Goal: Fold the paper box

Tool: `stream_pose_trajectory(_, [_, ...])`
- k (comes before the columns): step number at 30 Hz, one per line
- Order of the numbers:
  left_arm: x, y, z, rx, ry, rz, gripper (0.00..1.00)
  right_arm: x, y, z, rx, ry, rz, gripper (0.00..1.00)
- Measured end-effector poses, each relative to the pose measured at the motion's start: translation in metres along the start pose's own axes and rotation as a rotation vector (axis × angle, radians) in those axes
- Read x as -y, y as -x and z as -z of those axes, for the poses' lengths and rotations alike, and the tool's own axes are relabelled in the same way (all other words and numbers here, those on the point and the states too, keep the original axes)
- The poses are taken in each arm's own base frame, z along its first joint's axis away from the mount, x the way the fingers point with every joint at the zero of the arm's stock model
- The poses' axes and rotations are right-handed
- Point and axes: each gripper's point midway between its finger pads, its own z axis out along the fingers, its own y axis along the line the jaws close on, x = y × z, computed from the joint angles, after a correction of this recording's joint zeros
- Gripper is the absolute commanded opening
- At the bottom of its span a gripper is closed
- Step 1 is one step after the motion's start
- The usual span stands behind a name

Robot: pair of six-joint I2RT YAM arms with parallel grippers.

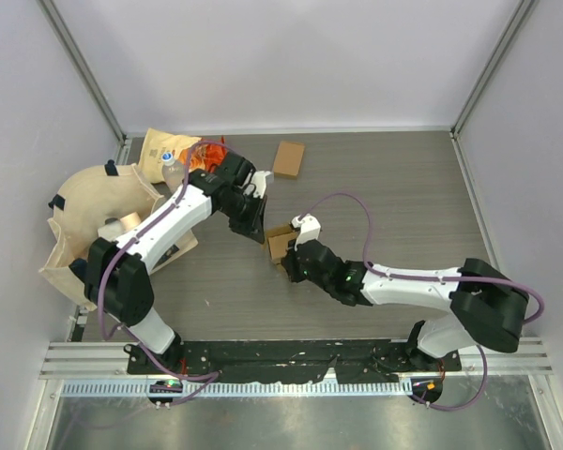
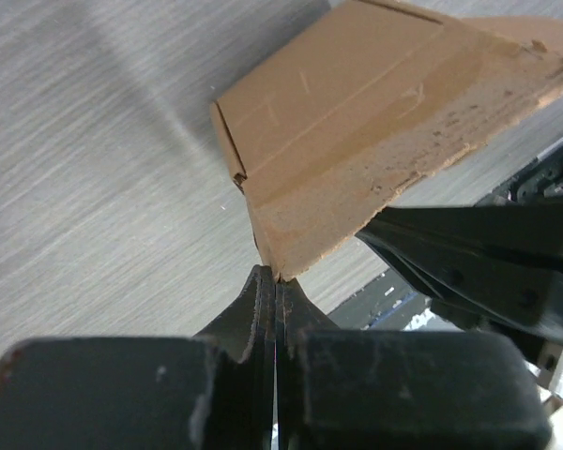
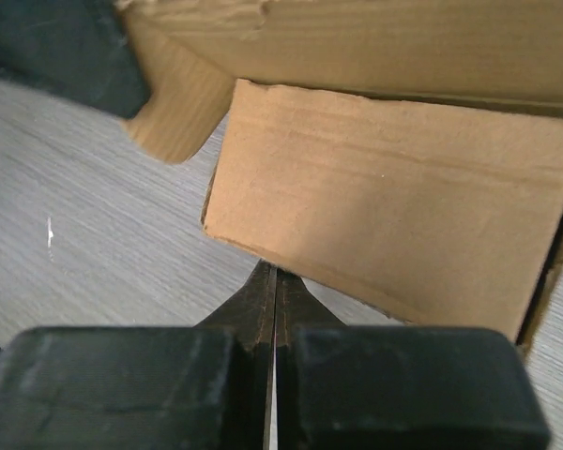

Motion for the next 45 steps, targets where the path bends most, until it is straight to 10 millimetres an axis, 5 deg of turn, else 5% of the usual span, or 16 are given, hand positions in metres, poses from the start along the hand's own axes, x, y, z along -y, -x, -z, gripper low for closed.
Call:
stream_pose_trajectory(7, [0.011,-0.003,0.000,-0.019,-0.048,0.030,0.00,0.001,-0.008,-0.018,0.010,-0.023,-0.039,0.01])
stream_pose_trajectory(24, [0.025,0.015,-0.016,0.000,-0.064,0.405,0.00,-0.001,-0.006,-0.020,0.041,-0.004,-0.059,0.02])
stream_pose_trajectory(35, [0.033,0.005,-0.029,-0.017,-0.005,0.414,0.00,0.002,-0.004,-0.020,0.050,-0.002,-0.068,0.04])
stream_pose_trajectory(41, [0.025,-0.007,-0.039,-0.054,0.062,0.410,0.00,0.009,0.003,0.018,-0.003,0.030,-0.030,0.25])
stream_pose_trajectory(45, [0.021,-0.011,-0.038,-0.067,0.084,0.407,0.00,0.024,0.045,0.067,0.042,0.016,-0.011,0.34])
